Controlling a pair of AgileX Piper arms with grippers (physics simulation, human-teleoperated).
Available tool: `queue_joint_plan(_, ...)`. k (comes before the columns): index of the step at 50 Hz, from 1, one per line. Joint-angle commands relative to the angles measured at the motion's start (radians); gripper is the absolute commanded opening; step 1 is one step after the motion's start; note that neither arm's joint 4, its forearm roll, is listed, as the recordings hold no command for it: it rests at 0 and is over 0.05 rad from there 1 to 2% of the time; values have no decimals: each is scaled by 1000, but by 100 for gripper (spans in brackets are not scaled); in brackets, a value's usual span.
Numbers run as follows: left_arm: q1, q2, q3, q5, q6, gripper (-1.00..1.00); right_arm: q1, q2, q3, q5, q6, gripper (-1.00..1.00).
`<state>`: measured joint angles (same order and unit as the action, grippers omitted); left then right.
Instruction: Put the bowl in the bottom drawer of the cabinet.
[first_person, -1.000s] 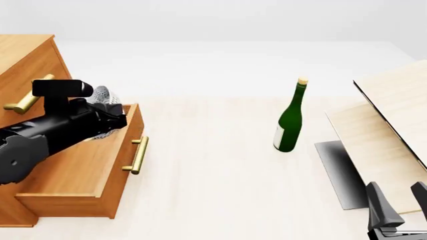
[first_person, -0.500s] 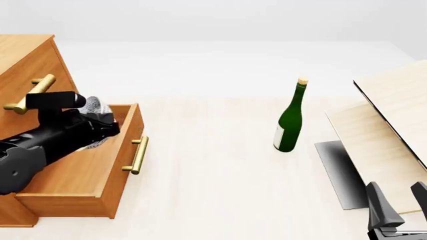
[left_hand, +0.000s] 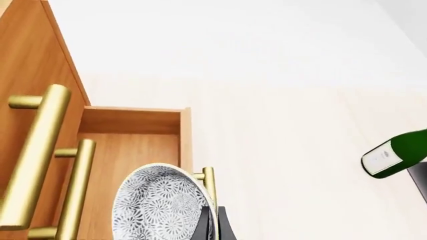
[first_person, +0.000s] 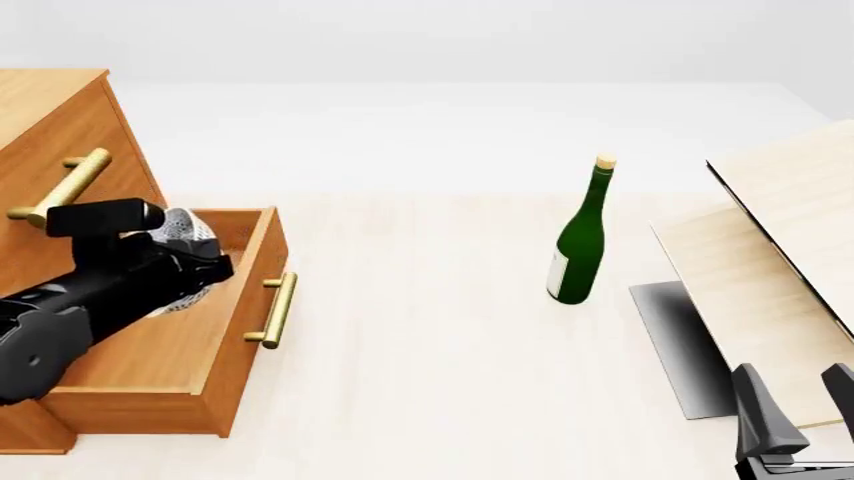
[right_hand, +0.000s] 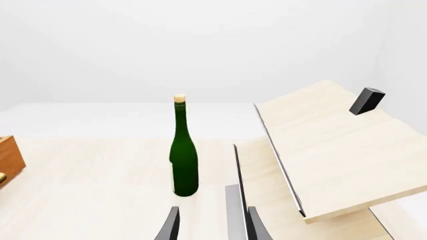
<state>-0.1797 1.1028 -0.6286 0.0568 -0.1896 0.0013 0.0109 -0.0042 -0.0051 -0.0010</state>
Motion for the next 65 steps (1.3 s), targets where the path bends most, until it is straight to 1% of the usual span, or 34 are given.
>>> queue_joint_plan(1, 20, 4, 22, -31, -6, -100, 0, 0, 0, 0, 0, 100)
queue_joint_plan(2, 23, -2, 17, -21, -8, -100, 0, 0, 0, 0, 0, 100)
queue_joint_plan(4, 30, 5, 36, -43, -14, -100, 0, 0, 0, 0, 0, 100)
queue_joint_plan(8, 36, 13, 45, -57, -17, -100, 0, 0, 0, 0, 0, 100)
queue_joint_plan(9, 40, -4, 17, -11, -16, -100, 0, 0, 0, 0, 0, 100)
queue_joint_plan(10, 41, 4, 29, -30, -19, -100, 0, 0, 0, 0, 0, 100)
queue_joint_plan(12, 43, 0, 21, -15, -21, -100, 0, 0, 0, 0, 0, 100)
queue_joint_plan(13, 47, 11, 38, -42, -21, -100, 0, 0, 0, 0, 0, 100)
queue_joint_plan(14, 47, 2, 21, -15, -21, -100, 0, 0, 0, 0, 0, 100)
queue_joint_plan(16, 48, 30, 53, -71, -23, -100, 0, 0, 0, 0, 0, 100)
queue_joint_plan(17, 47, 26, 34, -44, -24, -100, 0, 0, 0, 0, 0, 100)
queue_joint_plan(19, 39, 43, 52, -78, -51, -100, 0, 0, 0, 0, 0, 100)
queue_joint_plan(20, 47, 29, 23, -32, -31, -100, 0, 0, 0, 0, 0, 100)
queue_joint_plan(24, 50, 28, 22, -27, -38, -100, 0, 0, 0, 0, 0, 100)
queue_joint_plan(25, 48, 27, 26, -30, -41, -100, 0, 0, 0, 0, 0, 100)
queue_joint_plan(26, 47, 46, 59, -83, -43, -100, 0, 0, 0, 0, 0, 100)
queue_joint_plan(28, 44, 35, 44, -54, -49, -100, 0, 0, 0, 0, 0, 100)
queue_joint_plan(35, 48, 55, 57, -78, -53, -100, 0, 0, 0, 0, 0, 100)
queue_joint_plan(36, 50, 75, 81, -120, -51, -100, 0, 0, 0, 0, 0, 100)
queue_joint_plan(37, 51, 59, 60, -85, -51, -100, 0, 0, 0, 0, 0, 100)
queue_joint_plan(38, 52, 57, 54, -77, -52, -100, 0, 0, 0, 0, 0, 100)
queue_joint_plan(41, 59, 67, 53, -79, -50, -100, 0, 0, 0, 0, 0, 100)
queue_joint_plan(47, 89, 74, 47, -58, -20, -100, 0, 0, 0, 0, 0, 100)
queue_joint_plan(48, 89, 74, 47, -58, -20, -100, 0, 0, 0, 0, 0, 100)
queue_joint_plan(49, 89, 93, 75, -106, -24, -100, 0, 0, 0, 0, 0, 100)
queue_joint_plan(51, 99, 91, 63, -85, -15, -100, 0, 0, 0, 0, -1, 100)
queue_joint_plan(58, 120, 99, 66, -88, -7, -100, 0, 0, 0, 0, 0, 100)
queue_joint_plan(65, 123, 118, 70, -103, -5, -100, 0, 0, 0, 0, 0, 100)
